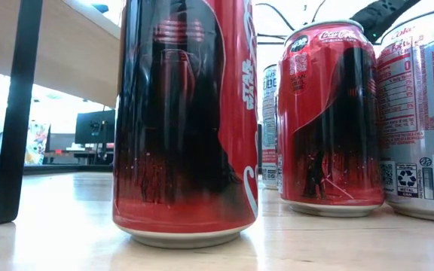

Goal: Place canned beverage on shelf
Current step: Put the top orange soda can on the shelf

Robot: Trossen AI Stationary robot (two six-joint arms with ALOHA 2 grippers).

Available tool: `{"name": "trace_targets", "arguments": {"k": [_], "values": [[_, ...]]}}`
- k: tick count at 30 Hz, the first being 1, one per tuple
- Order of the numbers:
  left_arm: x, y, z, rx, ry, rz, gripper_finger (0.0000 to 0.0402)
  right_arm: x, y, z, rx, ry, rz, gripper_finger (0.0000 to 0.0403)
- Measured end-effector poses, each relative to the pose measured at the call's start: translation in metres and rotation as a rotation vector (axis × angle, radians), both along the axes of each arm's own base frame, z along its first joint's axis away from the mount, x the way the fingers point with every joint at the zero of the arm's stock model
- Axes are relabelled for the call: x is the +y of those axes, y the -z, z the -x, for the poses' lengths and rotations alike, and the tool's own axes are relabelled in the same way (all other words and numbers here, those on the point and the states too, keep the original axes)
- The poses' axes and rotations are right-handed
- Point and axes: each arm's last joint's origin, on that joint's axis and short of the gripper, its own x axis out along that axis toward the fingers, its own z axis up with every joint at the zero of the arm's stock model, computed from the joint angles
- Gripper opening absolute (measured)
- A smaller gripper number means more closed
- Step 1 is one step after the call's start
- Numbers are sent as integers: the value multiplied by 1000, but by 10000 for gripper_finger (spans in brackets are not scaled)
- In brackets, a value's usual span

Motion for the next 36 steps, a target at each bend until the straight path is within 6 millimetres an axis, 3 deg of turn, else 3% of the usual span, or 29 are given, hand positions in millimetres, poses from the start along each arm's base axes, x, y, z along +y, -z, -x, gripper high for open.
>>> {"name": "trace_targets", "arguments": {"k": [8, 14, 20, 30, 36], "values": [[0, 0, 0, 3, -4, -9, 153, 0, 9, 3, 3, 144, 9, 356], [0, 0, 0, 3, -4, -9, 153, 4, 8, 1, -30, 389, 6, 312], [0, 0, 0, 3, -4, -8, 153, 9, 10, 2, -47, 567, -6, 323], [0, 0, 0, 3, -4, -8, 153, 14, 10, 0, -29, 492, -11, 335], [0, 0, 0, 3, -4, -8, 153, 14, 6, -3, -18, 412, -10, 372]]}}
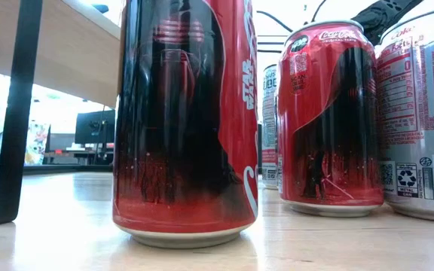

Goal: Place canned beverage on shelf
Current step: Put the top orange soda can on the shelf

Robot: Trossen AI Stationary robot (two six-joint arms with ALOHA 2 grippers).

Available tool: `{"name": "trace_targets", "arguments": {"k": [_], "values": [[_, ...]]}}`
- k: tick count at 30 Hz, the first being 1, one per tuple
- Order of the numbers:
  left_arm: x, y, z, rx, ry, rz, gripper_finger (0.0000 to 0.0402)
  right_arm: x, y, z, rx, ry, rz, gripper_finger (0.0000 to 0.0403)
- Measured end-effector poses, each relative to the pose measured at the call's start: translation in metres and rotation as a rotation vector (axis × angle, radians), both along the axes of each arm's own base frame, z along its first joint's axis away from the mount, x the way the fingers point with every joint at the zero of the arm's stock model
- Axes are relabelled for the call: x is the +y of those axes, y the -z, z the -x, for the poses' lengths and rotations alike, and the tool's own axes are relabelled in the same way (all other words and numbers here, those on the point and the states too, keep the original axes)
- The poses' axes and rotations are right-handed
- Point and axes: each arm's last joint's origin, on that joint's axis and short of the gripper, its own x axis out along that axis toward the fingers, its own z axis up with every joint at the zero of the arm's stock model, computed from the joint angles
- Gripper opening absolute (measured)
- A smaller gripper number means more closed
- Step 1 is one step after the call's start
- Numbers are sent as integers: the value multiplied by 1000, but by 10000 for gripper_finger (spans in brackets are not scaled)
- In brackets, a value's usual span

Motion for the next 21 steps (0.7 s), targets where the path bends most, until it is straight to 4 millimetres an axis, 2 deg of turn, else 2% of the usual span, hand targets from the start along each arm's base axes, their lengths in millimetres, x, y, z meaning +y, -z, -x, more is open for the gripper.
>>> {"name": "trace_targets", "arguments": {"k": [4, 12, 21], "values": [[0, 0, 0, 0, 0, 0, 153, 0, -11, -3, 24, -79, 2, 396], [0, 2, -1, 18, 0, 0, 153, -1, -27, -1, 63, -288, 35, 395], [0, 2, -1, 18, 0, 0, 153, -24, -28, 15, 55, -348, 21, 396]]}}
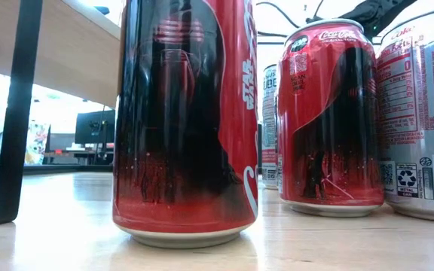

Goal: Place canned beverage on shelf
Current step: Put the top orange soda can on the shelf

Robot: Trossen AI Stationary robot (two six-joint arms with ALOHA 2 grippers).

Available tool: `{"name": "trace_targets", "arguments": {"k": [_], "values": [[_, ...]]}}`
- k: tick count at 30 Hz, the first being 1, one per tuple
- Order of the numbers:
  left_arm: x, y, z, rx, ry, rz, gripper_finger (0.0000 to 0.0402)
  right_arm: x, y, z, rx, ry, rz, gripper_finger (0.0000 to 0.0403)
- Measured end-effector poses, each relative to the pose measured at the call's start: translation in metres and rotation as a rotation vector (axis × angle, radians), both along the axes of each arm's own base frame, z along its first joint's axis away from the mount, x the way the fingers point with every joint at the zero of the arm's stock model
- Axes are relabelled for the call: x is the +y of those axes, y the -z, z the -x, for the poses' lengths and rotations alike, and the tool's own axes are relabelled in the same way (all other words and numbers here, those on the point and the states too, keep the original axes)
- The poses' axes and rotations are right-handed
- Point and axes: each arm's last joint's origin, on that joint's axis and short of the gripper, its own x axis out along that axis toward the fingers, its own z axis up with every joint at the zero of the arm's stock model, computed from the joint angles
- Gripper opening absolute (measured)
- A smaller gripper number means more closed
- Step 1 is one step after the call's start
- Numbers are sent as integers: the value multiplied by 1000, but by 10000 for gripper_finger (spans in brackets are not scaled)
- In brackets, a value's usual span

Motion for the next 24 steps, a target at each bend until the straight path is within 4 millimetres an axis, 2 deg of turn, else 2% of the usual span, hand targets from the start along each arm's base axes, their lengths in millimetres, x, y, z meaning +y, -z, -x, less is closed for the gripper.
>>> {"name": "trace_targets", "arguments": {"k": [7, 11, 18, 24], "values": [[0, 0, 0, 0, 0, -1, 153, -11, 3, 5, -77, -109, -121, 396], [0, 0, 0, 1, -1, -2, 153, -14, 8, 1, -62, -153, -96, 396], [0, 0, 0, 1, -1, -2, 153, -19, 11, 1, -24, -145, -33, 396], [0, 0, 0, 1, -1, -2, 153, -13, 10, 1, 7, -95, -55, 396]]}}
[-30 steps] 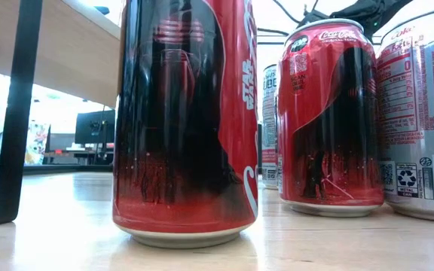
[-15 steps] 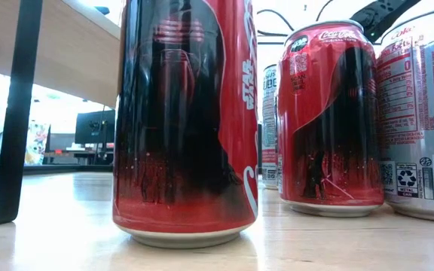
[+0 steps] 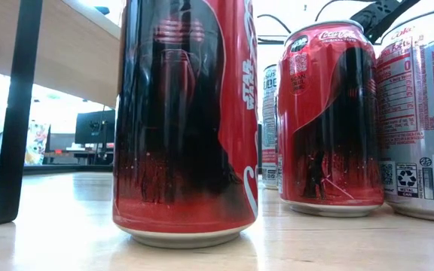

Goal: Place canned beverage on shelf
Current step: Put the top orange soda can on the shelf

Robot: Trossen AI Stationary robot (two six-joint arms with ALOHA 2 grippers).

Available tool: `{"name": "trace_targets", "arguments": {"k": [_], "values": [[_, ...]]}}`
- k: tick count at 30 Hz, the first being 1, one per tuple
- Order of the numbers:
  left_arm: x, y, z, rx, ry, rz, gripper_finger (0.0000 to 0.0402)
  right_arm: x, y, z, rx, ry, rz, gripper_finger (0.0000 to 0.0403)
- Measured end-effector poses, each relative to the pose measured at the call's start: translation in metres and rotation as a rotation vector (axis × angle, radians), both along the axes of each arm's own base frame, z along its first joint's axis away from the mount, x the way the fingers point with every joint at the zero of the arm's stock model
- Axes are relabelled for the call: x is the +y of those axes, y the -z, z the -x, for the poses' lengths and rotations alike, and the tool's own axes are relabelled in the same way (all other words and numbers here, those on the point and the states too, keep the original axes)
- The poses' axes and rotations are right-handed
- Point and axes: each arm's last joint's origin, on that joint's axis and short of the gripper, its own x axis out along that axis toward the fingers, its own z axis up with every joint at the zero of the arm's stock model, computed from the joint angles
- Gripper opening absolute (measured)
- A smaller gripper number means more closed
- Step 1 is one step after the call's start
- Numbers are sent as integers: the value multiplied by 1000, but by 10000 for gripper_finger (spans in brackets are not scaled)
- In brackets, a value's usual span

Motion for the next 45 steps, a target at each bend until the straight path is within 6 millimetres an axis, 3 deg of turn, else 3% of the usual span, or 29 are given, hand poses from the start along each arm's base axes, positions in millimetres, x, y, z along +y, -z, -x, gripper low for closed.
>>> {"name": "trace_targets", "arguments": {"k": [9, 15, 20, 25, 45], "values": [[0, 0, 0, 1, 1, 3, 153, 28, -1, -15, 45, 47, 57, 396], [0, 0, 0, 3, 1, 3, 153, 39, -17, -10, 0, 46, 123, 396], [0, 0, 0, 3, 1, 3, 153, 37, -27, -5, -39, 32, 179, 397], [0, 0, 0, 2, 1, 3, 153, 30, -25, -4, -23, 38, 187, 399], [0, 0, 0, 2, 1, 3, 153, 7, 20, -18, 98, 16, 38, 391]]}}
